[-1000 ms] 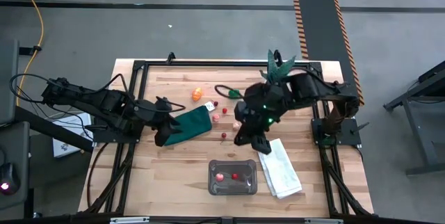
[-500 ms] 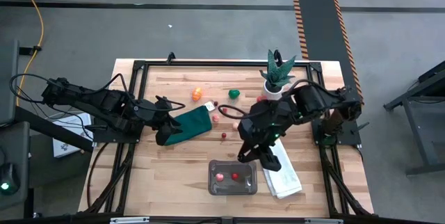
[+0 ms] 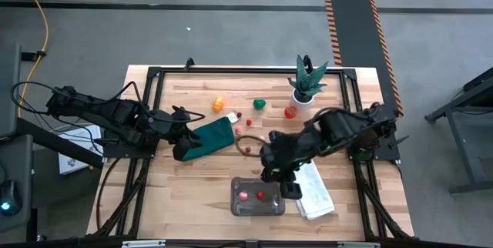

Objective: Pick and placing Produce into tupperware
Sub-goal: Put the black cherry into the black bin

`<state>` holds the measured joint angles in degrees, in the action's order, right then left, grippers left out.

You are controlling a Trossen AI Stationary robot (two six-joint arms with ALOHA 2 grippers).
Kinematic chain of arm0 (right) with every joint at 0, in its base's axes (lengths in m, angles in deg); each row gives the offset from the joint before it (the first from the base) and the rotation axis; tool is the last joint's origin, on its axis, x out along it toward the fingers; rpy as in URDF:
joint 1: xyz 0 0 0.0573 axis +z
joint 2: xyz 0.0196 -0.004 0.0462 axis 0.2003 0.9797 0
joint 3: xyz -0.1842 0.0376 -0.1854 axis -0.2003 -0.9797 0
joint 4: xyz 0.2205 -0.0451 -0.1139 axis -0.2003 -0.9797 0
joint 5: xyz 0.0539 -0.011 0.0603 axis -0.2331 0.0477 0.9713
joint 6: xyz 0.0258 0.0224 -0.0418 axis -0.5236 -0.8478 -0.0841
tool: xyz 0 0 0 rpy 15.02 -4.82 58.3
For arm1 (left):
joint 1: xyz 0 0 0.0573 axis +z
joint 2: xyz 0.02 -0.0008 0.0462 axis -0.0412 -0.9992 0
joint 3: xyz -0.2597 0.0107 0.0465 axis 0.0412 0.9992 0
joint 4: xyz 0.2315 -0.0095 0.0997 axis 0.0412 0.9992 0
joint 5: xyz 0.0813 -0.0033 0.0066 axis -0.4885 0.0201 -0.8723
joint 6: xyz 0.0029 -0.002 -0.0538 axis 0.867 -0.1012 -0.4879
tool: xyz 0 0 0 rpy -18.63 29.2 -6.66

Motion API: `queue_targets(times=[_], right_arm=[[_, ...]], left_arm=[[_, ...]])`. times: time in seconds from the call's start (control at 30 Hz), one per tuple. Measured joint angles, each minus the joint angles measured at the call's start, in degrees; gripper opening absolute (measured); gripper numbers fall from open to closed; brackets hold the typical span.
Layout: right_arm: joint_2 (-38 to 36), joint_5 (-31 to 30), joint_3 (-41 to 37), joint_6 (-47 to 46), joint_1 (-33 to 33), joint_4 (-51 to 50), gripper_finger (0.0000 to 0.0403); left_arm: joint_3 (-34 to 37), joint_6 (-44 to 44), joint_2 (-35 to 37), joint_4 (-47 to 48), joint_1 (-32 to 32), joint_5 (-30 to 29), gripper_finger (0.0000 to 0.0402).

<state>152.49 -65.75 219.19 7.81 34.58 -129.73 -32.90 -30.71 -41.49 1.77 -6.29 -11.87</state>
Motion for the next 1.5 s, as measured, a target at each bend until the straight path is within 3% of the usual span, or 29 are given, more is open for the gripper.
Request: queue_targets(times=[0.5, 0.77, 1.5], right_arm=[[10.5, -3.9, 0.0, -1.1, 0.4, -3.1, 0.0101], [15.7, -6.2, 0.0, 2.4, 1.8, 1.1, 0.0101], [15.8, -7.0, -8.9, -0.8, 3.3, 6.9, 0.0101]], left_arm=[[0.0, 0.9, 0.0, 3.8, 0.0, 0.0, 0.0159], [0.0, 1.5, 0.0, 5.7, 0.0, 2.2, 0.0159], [0.0, 2.4, 0.0, 6.3, 0.0, 3.3, 0.0159]])
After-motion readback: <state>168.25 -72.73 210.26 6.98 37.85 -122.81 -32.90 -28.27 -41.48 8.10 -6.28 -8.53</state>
